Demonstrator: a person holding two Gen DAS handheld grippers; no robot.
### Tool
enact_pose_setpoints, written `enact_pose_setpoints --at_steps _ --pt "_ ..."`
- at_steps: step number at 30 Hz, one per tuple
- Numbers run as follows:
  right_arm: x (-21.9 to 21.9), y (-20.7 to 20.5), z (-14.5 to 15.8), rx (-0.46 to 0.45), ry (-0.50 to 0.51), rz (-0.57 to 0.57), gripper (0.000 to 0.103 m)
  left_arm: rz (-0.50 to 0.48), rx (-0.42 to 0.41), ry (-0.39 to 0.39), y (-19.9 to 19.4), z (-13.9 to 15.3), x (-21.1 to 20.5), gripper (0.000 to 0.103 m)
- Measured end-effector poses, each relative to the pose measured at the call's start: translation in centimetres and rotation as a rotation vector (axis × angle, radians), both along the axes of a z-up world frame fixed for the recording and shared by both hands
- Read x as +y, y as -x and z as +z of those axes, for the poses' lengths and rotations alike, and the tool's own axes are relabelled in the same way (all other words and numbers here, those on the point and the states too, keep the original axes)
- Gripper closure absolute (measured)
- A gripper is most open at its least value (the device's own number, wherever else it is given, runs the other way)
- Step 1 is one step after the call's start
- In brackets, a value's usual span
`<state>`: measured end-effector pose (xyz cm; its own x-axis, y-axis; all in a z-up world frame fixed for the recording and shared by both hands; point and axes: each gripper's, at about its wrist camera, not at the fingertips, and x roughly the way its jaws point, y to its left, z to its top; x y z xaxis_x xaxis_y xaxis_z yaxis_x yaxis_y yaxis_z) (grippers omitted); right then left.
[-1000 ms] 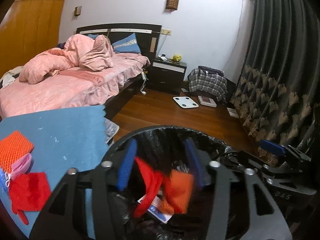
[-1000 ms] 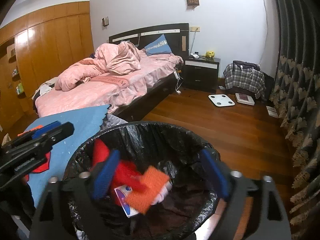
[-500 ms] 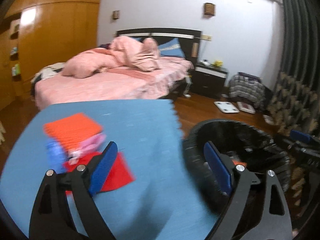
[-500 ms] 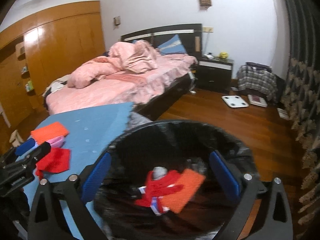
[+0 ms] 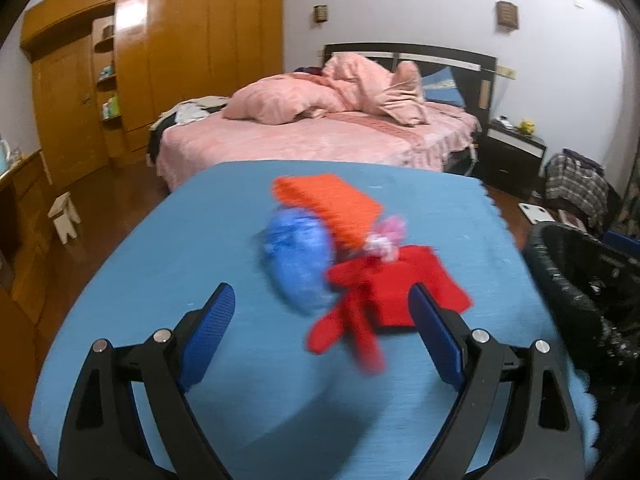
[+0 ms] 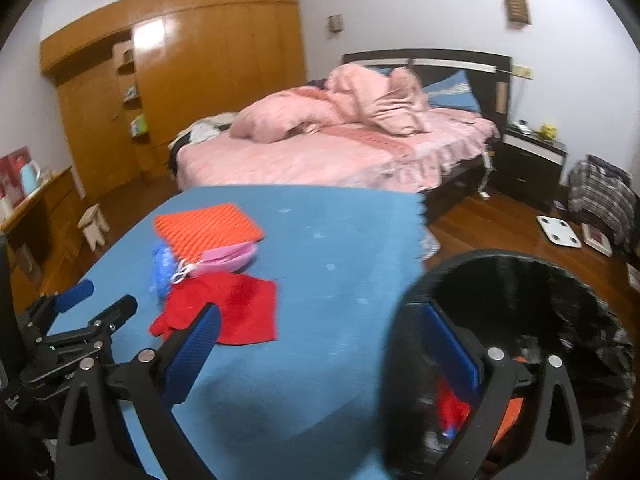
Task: Collect trash
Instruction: 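Grasp the red glove beside the blue bag with the right gripper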
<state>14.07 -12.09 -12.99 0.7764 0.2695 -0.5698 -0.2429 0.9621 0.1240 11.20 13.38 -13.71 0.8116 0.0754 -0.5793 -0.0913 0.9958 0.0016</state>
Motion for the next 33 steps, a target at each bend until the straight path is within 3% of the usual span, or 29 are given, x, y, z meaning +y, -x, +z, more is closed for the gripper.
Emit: enact_pose_setpoints --at_steps 11,23,33 --pt "4.4 -2.4 -3.3 0.052 0.039 0.031 0.006 0.051 0.034 0.005 -0.3 -2.1 3.9 0.017" --pt "6.7 -4.7 -6.0 0.107 0.074 0.037 0.006 0.058 0.079 0.04 -2.0 -3.6 5.4 0.017" --pt "8.2 -6.2 -8.0 0.212 0.146 0.048 0.006 0.068 0.107 0.062 -2.4 -4.3 6.1 0.017"
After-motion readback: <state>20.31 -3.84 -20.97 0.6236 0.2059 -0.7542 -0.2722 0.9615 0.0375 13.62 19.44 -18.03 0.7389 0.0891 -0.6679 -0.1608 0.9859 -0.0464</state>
